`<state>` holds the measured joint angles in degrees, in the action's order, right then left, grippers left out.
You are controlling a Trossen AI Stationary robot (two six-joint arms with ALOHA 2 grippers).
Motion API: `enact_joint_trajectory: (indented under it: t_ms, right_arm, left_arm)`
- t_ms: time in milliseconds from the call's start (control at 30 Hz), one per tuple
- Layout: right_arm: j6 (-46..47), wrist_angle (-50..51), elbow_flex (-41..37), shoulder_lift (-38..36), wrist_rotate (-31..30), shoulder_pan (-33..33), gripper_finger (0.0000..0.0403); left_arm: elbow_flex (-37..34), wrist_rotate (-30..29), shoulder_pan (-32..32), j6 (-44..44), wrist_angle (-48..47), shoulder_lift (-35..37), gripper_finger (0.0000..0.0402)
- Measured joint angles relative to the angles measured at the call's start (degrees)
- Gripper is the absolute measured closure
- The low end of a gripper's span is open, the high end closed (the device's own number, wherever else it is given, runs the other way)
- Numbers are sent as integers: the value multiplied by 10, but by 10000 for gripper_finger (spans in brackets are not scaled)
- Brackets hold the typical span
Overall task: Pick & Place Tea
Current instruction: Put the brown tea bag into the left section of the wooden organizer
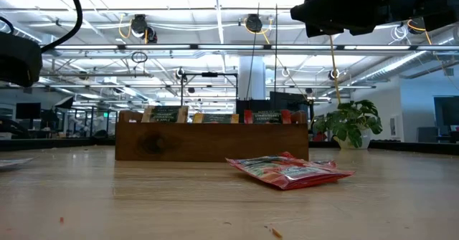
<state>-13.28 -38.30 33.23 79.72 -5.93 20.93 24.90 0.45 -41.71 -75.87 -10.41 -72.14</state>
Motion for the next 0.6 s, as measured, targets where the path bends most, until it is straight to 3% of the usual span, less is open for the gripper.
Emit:
enact_joint_trajectory:
  t_ms: [600]
  right_arm:
    - [-1, 0, 0, 0, 0, 0, 401]
  left_arm:
    - [2, 20, 0, 29, 101, -74, 199]
